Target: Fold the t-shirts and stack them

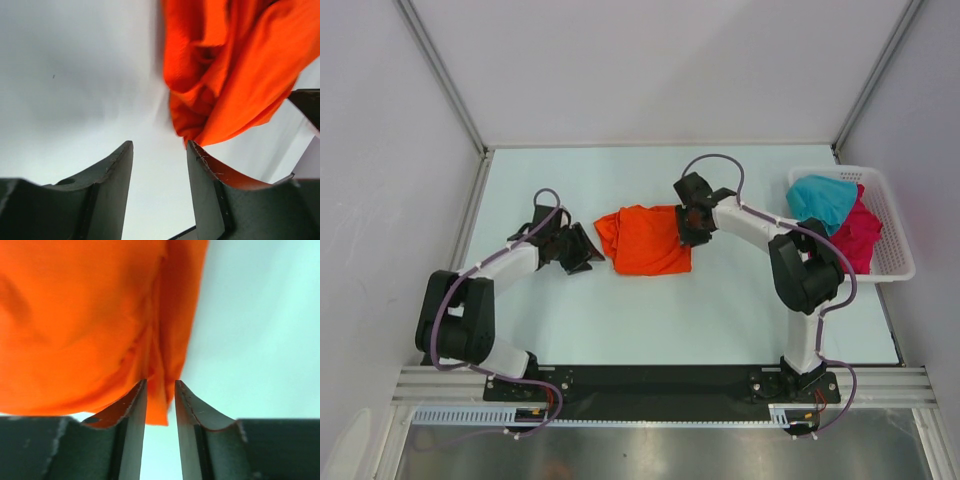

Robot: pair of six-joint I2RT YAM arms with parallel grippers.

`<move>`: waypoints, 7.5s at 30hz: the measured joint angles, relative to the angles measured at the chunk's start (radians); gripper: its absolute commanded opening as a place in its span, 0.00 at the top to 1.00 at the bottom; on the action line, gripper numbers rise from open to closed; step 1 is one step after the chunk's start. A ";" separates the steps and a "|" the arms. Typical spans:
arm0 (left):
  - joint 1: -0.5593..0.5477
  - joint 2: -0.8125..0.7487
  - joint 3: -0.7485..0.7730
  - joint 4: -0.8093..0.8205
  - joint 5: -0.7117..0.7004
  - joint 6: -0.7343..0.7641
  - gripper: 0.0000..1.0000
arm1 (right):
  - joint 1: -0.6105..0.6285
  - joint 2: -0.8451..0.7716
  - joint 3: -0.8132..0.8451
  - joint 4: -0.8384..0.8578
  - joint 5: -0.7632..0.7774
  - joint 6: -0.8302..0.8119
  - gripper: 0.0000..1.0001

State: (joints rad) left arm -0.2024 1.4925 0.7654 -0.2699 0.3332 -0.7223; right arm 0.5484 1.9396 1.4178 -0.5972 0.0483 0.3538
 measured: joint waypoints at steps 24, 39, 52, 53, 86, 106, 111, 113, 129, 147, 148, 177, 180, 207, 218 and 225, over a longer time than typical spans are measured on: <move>-0.016 0.195 0.224 0.022 -0.023 0.021 0.48 | -0.004 0.185 0.351 -0.099 0.058 -0.058 0.66; -0.025 0.187 0.278 0.022 -0.054 0.020 0.48 | -0.034 0.198 0.360 -0.116 0.068 -0.079 0.68; -0.065 0.240 0.364 0.021 -0.070 0.015 0.48 | -0.035 0.242 0.414 -0.111 0.060 -0.082 0.69; -0.070 0.249 0.371 0.021 -0.071 0.015 0.48 | -0.035 0.237 0.402 -0.102 0.060 -0.082 0.69; -0.132 0.440 0.513 0.027 -0.086 -0.008 0.90 | -0.003 0.003 0.056 -0.014 0.035 -0.033 0.71; -0.132 0.453 0.514 0.043 -0.087 -0.013 1.00 | 0.004 0.063 0.028 0.053 -0.010 -0.008 1.00; -0.132 0.453 0.514 0.043 -0.088 -0.011 1.00 | 0.004 0.064 -0.003 0.080 -0.006 -0.007 1.00; -0.132 0.453 0.514 0.043 -0.093 -0.011 1.00 | 0.004 0.064 -0.007 0.088 -0.003 -0.006 1.00; -0.083 0.449 0.480 0.044 -0.094 -0.010 1.00 | -0.014 0.053 -0.048 0.140 0.026 0.013 1.00; -0.059 0.424 0.459 0.048 -0.071 0.010 0.53 | -0.014 0.056 0.020 0.041 0.034 0.007 0.75; -0.058 0.410 0.459 0.046 -0.077 0.016 0.51 | -0.013 0.056 0.029 0.033 0.036 0.007 0.75; -0.157 -0.097 0.164 0.021 -0.159 0.071 0.46 | 0.034 0.370 0.493 -0.101 0.058 -0.072 0.74; -0.168 -0.132 0.119 0.021 -0.167 0.077 0.46 | 0.016 0.451 0.654 -0.154 0.050 -0.095 0.74; -0.214 -0.160 0.001 0.020 -0.201 0.077 0.46 | 0.086 0.473 0.870 -0.209 0.041 -0.080 0.73; -0.214 -0.167 -0.001 0.019 -0.210 0.077 0.46 | 0.119 0.443 0.870 -0.209 0.034 -0.066 0.73; -0.214 -0.169 -0.001 0.016 -0.218 0.078 0.46 | 0.101 0.443 0.867 -0.209 0.034 -0.066 0.73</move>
State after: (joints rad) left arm -0.4168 1.3239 0.7647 -0.2535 0.1150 -0.6445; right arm 0.6498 2.3825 2.2848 -0.8062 0.0822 0.2874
